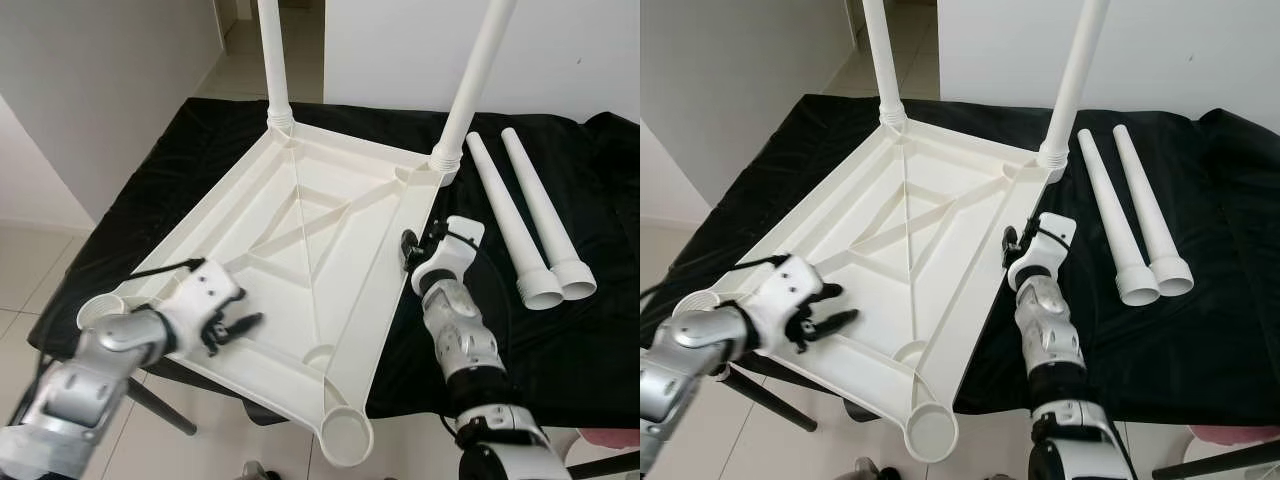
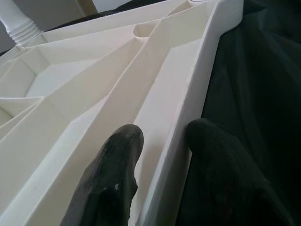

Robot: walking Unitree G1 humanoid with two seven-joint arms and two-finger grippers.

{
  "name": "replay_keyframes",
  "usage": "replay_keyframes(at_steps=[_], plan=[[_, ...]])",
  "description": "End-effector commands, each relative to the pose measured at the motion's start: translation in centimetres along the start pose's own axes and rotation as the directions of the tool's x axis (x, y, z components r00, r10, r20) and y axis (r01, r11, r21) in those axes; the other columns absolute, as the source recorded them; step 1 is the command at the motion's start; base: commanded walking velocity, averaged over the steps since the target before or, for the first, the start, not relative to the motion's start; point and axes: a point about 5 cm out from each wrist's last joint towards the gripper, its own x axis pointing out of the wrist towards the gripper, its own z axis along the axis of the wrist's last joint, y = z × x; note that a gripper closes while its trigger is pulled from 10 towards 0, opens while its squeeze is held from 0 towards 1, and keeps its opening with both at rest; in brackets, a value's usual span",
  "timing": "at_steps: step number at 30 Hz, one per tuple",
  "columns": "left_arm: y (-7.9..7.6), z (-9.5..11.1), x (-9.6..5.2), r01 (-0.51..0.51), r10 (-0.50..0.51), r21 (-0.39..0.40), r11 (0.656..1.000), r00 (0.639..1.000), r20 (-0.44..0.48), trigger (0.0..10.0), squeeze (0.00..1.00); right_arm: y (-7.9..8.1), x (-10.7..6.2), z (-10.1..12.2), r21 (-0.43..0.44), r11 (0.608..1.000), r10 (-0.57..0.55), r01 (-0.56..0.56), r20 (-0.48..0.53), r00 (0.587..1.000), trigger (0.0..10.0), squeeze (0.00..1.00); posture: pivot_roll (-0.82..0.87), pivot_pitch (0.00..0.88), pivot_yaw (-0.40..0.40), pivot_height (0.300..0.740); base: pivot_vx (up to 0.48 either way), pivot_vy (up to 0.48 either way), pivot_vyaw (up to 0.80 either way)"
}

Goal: Building children table

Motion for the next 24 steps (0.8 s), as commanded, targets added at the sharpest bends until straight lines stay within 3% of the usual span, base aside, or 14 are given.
replay_keyframes(at_steps=[1,7,11,12,14,16,19,24], plan=[[-0.7,-0.4,0.5,0.031,-0.031,-0.016,0.999,0.999,-0.025,10.0,0.00,0.6,0.3,-0.1,0.026,0.999,0.047,-0.047,0.003,0.999,10.0,0.00,0.01,0.092,0.048,0.740,0.000,0.000,0.00],[-1.6,0.6,1.9,0.048,-0.047,-0.026,0.999,0.999,0.023,10.0,0.00,0.9,1.4,1.1,0.028,0.994,0.108,-0.108,0.034,0.994,10.0,0.00,0.01,0.091,0.047,0.740,0.000,0.000,0.00],[-1.6,1.1,2.5,0.033,-0.032,-0.024,0.999,0.999,0.041,10.0,0.00,0.9,1.8,1.6,0.092,0.988,0.122,-0.126,0.043,0.992,10.0,0.00,0.02,0.089,0.037,0.740,0.000,0.000,0.00],[-1.4,1.4,2.6,0.023,-0.021,-0.025,0.999,0.998,0.052,10.0,0.00,0.9,1.8,1.7,0.155,0.977,0.139,-0.145,0.052,0.989,10.0,0.00,0.02,0.089,0.038,0.740,0.000,0.000,0.00],[-1.3,1.5,2.6,0.022,-0.021,-0.025,0.999,0.998,0.054,10.0,0.00,0.9,1.8,1.7,0.169,0.974,0.145,-0.152,0.054,0.988,10.0,0.00,0.02,0.089,0.038,0.740,0.000,0.000,0.00],[-0.9,1.7,2.5,0.006,-0.004,-0.029,1.000,0.998,0.066,10.0,0.00,1.1,1.6,1.9,0.236,0.948,0.200,-0.215,0.084,0.976,10.0,0.00,0.02,0.089,0.040,0.740,0.000,0.000,0.00],[0.0,2.2,2.3,-0.030,0.033,-0.037,0.999,0.995,0.095,10.0,0.00,1.0,1.2,2.4,0.220,0.943,0.227,-0.251,0.130,0.965,10.0,0.00,0.02,0.086,0.041,0.740,0.000,0.000,0.00],[2.1,2.2,1.4,-0.111,0.114,-0.036,0.993,0.989,0.096,10.0,0.00,-0.4,0.7,4.3,0.136,0.973,0.149,-0.187,0.248,0.957,10.0,0.00,0.02,0.081,0.039,0.740,0.000,0.000,0.00]])
